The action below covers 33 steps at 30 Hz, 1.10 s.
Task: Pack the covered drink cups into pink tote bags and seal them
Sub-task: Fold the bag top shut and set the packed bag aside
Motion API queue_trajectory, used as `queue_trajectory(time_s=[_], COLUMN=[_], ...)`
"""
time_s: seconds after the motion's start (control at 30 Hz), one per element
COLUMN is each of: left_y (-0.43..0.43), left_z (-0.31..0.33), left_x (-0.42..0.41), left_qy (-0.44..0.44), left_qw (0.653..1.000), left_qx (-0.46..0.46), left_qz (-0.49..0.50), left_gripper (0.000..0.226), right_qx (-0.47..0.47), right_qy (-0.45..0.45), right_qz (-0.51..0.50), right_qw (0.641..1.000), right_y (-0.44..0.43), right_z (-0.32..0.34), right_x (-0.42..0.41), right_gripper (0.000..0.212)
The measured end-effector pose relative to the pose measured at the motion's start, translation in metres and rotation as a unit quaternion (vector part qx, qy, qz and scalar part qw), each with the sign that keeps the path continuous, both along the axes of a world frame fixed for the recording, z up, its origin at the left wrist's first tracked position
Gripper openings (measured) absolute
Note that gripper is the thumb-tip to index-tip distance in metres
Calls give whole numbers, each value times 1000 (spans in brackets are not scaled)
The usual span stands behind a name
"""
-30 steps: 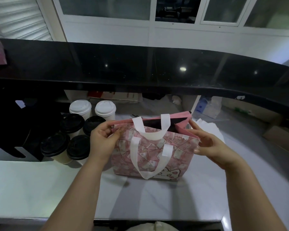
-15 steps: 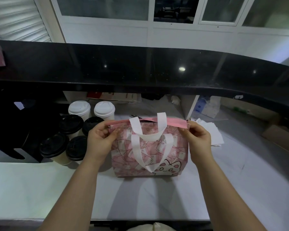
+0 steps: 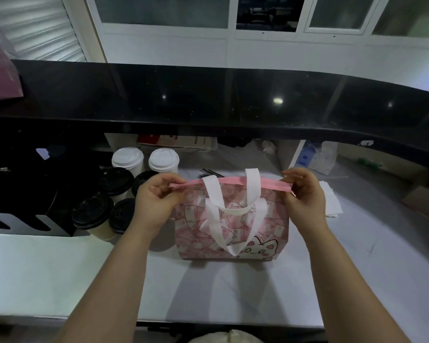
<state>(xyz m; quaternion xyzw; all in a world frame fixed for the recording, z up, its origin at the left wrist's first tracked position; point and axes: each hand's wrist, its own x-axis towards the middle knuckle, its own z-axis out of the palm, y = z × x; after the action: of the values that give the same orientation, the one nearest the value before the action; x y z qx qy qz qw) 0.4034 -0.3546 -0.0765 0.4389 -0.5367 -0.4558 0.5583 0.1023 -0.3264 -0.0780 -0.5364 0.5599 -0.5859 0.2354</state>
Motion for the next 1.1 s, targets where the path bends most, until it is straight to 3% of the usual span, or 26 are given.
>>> queue_trajectory(time_s=[0.2, 0.33, 0.53, 0.67, 0.77, 0.87, 0.97, 1.1], left_y=[-11, -14, -13, -5, -1, -4, -7, -11], left_z=[3, 3, 8, 14, 15, 13, 18, 26], left_x=[9, 14, 19, 23, 15, 3, 0, 0], left_qy=[-75, -138, -234, -275, -269, -309, -337, -431], left_qw=[997, 988, 967, 948, 949, 940, 934, 880], left_qx=[-29, -62, -104, -153, -164, -138, -117, -197], left_qz=[-11, -15, -9, -36, -17, 38, 29, 29], left_gripper=[45, 49, 50, 20, 8, 22, 27, 7], right_qx=[-4, -73, -3, 79, 81, 97, 85, 100], right_qy=[212, 340, 283, 207, 179, 167, 198, 275], right_qz=[-13, 18, 81, 126, 105, 49, 16, 8], right_qw=[977, 937, 956, 967, 975, 980, 976, 956], right_y=[-1, -8, -5, 3, 9, 8, 4, 0], right_z=[-3, -1, 15, 25, 29, 27, 25, 28], right_x=[-5, -22, -30, -36, -23, -5, 2, -1], right_gripper=[56, 33, 34, 32, 12, 38, 38, 19])
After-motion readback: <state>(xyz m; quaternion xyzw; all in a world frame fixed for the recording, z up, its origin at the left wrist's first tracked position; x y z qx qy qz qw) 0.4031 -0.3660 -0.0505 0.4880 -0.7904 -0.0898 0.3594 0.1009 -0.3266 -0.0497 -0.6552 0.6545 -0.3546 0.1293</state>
